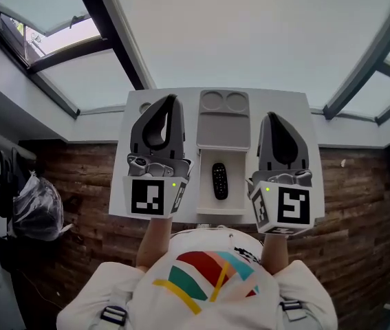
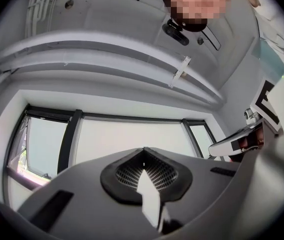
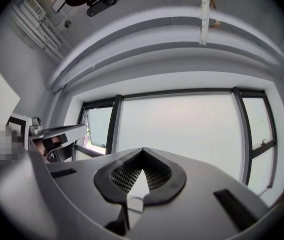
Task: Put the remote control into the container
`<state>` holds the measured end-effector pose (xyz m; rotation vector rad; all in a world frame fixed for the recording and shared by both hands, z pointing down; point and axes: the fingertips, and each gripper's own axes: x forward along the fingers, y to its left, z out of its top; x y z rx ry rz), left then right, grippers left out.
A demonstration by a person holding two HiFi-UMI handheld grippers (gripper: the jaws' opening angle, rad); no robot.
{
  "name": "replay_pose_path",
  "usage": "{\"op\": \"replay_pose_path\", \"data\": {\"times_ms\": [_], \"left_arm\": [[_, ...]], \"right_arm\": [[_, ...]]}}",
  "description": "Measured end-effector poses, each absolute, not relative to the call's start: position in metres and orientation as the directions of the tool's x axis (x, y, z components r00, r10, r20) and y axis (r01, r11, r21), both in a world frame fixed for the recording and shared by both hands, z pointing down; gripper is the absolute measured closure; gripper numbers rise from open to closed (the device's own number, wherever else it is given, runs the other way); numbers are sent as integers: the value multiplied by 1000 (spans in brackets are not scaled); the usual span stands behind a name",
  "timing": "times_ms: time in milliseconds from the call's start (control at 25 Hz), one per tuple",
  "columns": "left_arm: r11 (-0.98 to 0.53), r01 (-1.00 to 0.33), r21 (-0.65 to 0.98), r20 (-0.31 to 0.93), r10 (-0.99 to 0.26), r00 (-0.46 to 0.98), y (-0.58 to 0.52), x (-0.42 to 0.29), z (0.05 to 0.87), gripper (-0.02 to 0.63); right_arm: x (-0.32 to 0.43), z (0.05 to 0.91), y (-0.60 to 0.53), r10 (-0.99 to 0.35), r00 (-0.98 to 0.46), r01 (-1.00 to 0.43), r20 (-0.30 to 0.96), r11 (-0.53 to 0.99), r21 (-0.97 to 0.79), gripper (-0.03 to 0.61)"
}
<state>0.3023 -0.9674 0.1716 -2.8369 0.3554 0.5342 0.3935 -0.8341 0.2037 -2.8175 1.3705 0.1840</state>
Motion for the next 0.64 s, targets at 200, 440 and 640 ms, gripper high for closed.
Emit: {"op": "replay_pose_path", "data": {"times_ms": [200,440,640], "left_arm": [[-934,-298,-196,-383,-207,900,-970,294,170,606],[-927,-316,-200,-381,-223,897,-977,286,171,606],[-925,-322,-201,-387,-227,894,-978,282,168,606]], "right_arm": [[386,205,-844,-804,585,-804,-107,-592,47,578],[379,208,-854,-816,571,-816,-93,-576,45,578],[377,205,-853,-809,579,-811,-105,-584,33,578]]}}
